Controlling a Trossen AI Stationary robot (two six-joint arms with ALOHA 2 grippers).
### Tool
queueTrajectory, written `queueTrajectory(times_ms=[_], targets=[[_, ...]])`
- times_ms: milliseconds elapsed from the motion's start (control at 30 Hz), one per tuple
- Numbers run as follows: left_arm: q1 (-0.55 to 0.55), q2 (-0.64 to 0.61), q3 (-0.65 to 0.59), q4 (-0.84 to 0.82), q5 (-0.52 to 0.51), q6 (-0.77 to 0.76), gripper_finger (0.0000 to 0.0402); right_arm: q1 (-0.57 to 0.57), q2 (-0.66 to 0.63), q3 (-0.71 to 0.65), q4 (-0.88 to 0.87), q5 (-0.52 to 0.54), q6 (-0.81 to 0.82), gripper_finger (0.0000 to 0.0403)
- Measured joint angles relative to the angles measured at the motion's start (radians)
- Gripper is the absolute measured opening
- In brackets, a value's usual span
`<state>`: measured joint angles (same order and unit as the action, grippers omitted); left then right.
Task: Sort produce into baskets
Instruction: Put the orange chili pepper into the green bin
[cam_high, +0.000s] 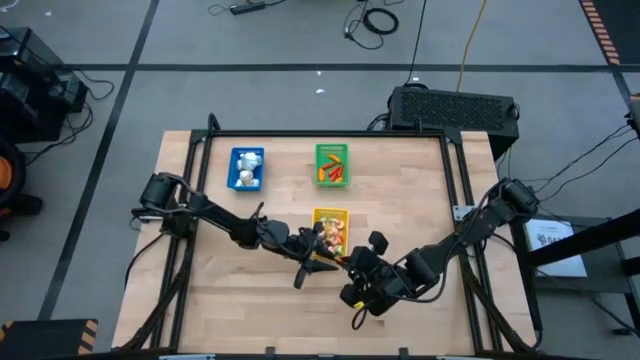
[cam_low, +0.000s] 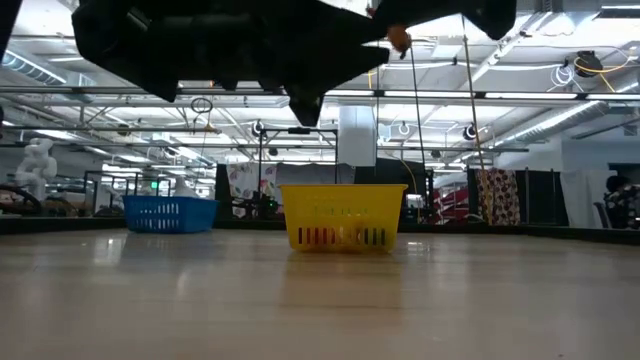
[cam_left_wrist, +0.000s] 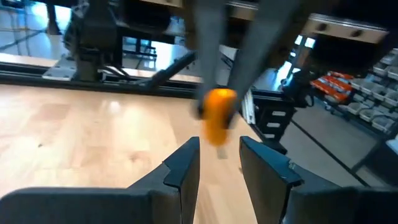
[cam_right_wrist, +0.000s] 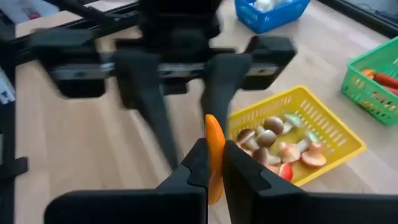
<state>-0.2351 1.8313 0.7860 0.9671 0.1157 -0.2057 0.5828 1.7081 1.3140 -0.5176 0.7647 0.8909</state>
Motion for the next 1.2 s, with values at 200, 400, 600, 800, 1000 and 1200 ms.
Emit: queueTrajectory(times_ms=[200, 400, 600, 800, 1000, 1200], targets=[[0.007, -0.001, 0.000, -0.023, 0.006, 0.001, 0.0121, -0.016, 0.000, 0.000, -0.001, -0.003, -0.014, 0.0019], [0.016, -0.001, 0.000, 0.007, -0.024, 0.003, 0.0121, -0.027, -0.001, 0.001, -0.001, -0.004, -0.016, 0.0019], [0.019, -0.001, 0.000, 0.013, -0.030, 0.009, 0.0121, -0.041, -0.001, 0.001, 0.012, 0.006, -0.018, 0.0019], [0.020, -0.001, 0.000, 0.013, -0.040, 0.011, 0.0121, -0.053, -0.001, 0.001, 0.040, 0.019, -0.041, 0.0019], [0.020, -0.001, 0.000, 0.012, -0.041, 0.035, 0.0118, -0.054, -0.001, 0.001, 0.038, 0.013, -0.042, 0.0019], [0.020, -0.002, 0.000, 0.012, -0.042, 0.055, 0.0072, -0.054, -0.001, 0.001, 0.035, -0.012, -0.042, 0.0036]])
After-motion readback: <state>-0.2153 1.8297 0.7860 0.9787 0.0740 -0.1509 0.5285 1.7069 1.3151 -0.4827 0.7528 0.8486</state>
